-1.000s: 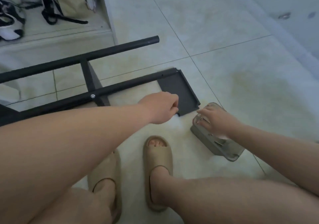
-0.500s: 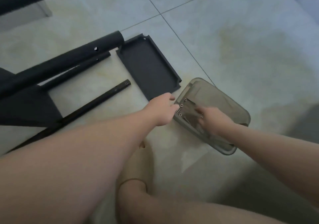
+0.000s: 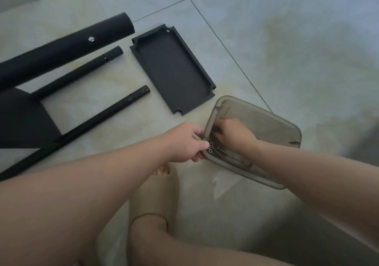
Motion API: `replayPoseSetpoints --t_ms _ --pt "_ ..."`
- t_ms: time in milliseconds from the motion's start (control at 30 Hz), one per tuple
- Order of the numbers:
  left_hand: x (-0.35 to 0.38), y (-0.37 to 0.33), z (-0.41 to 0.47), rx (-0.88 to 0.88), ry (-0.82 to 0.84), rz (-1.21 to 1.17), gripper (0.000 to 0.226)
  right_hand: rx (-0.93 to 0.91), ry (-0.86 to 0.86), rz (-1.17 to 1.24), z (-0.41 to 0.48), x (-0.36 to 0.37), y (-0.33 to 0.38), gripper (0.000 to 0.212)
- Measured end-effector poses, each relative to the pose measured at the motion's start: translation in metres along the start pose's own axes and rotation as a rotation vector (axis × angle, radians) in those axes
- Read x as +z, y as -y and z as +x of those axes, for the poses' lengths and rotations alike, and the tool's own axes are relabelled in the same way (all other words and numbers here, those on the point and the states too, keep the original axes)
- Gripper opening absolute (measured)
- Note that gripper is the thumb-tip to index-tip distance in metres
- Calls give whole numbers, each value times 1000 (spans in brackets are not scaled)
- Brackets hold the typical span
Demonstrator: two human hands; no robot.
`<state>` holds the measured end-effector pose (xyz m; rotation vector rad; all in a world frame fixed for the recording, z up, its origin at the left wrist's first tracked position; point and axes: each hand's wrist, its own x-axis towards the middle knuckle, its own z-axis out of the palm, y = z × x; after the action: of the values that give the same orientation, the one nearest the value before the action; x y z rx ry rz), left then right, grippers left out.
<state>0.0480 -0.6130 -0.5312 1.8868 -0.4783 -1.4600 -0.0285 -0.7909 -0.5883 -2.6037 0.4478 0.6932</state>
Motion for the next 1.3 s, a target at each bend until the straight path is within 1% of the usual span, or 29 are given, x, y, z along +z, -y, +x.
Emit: replayPoseSetpoints --t_ms 133,367,433,533,600,667,733,833,933,1033,1100,1167,1233,1300 --pt "0 3 2 3 -2 -16 7 6 -4 35 6 3 2 22" --pt "1 2 2 -5 -7 -14 6 -31 -44 48 2 14 4 23" --pt "1 2 1 -10 -10 -13 1 -29 -49 91 2 14 5 22" --pt "2 3 1 -16 -16 -5 9 -31 -36 182 0 15 3 20" --pt "2 3 2 -15 -14 -1 3 -32 -18 204 -2 16 3 21" --pt "2 3 3 -17 -12 3 6 -27 -14 203 -1 16 3 20" --pt "2 3 3 -18 -12 10 4 -22 -7 195 1 15 4 20" --pt "2 3 3 -23 -12 10 12 -14 10 173 3 15 2 19" --pt "2 3 3 -31 -7 5 12 7 20 146 1 15 0 19" --pt "4 3 0 -43 -30 9 16 22 40 132 -2 7 0 20" --pt "6 3 -4 -50 -72 55 24 51 35 132 -7 -3 1 18" --pt "7 4 -12 -92 -86 151 39 75 29 131 -15 -15 1 15" --pt "4 5 -25 -161 -33 254 44 93 11 143 -28 -28 3 8" --pt "-7 3 -43 -199 57 435 44 99 -8 157 -42 -43 10 9"
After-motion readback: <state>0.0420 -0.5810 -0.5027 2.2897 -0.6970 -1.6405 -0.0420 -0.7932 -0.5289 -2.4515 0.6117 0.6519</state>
